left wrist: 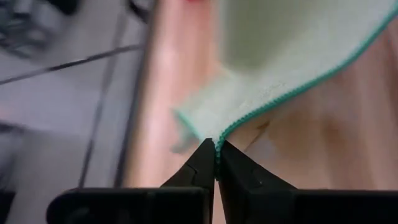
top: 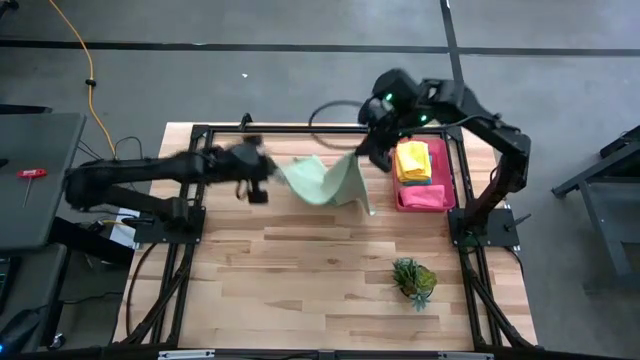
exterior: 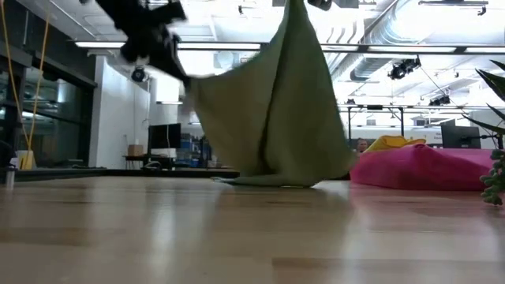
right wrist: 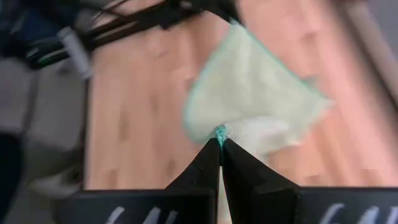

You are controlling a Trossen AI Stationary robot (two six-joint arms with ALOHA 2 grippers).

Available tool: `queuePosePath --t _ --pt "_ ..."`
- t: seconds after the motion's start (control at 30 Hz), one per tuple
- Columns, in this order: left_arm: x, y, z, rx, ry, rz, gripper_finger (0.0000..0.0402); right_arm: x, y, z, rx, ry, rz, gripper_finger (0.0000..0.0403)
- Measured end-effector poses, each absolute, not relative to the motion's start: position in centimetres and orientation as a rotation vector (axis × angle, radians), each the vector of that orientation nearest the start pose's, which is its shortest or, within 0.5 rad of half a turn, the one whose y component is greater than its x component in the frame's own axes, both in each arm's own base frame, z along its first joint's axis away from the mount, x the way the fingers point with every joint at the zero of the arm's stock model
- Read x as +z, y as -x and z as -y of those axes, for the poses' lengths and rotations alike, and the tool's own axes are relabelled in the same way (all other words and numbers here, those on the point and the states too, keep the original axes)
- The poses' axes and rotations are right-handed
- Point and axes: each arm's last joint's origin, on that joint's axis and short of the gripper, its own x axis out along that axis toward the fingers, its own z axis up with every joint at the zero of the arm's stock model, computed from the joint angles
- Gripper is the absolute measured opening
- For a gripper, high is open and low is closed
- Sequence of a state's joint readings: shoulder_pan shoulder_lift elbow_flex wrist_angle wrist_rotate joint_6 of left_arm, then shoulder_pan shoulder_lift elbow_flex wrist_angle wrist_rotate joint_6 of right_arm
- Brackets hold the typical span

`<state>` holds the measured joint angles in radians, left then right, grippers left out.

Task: Fold microfiber towels
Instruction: Fold the light green microfiber cloth

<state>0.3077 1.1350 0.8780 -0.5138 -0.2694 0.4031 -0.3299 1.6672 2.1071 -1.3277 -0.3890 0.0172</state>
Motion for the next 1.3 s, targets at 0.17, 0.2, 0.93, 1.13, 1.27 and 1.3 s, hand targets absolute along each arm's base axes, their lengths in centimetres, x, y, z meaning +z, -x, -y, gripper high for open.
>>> queuePosePath --t 0.17,0.2,0.93,1.13,1.27,1.3 --pt "33.4 -18.0 -9.3 0.559 -0.315 -0.748 0.0001 46.4 -27.6 10.9 -0.173 -0.277 -0.797 0.0" --pt "34.3 -17.4 -9.5 0.59 -0.312 -0.729 0.0001 46.4 -27.4 11.4 -0.214 -0.274 -0.801 0.0" --pt "38.4 -11.8 -17.9 1.052 -0.549 -0.985 0.0 44.4 -25.6 20.8 -0.466 -0.199 -0.829 0.0" --pt "37.7 -11.9 -17.4 1.012 -0.456 -0.995 0.0 44.2 -26.3 20.3 -0.456 -0.185 -0.85 0.0" --pt "36.1 -12.1 -16.3 0.952 -0.338 -1.051 0.0 43.9 -26.8 19.3 -0.431 -0.203 -0.877 0.0" --pt "35.5 -12.1 -16.0 0.938 -0.311 -1.063 0.0 43.7 -27.0 19.0 -0.42 -0.199 -0.886 0.0"
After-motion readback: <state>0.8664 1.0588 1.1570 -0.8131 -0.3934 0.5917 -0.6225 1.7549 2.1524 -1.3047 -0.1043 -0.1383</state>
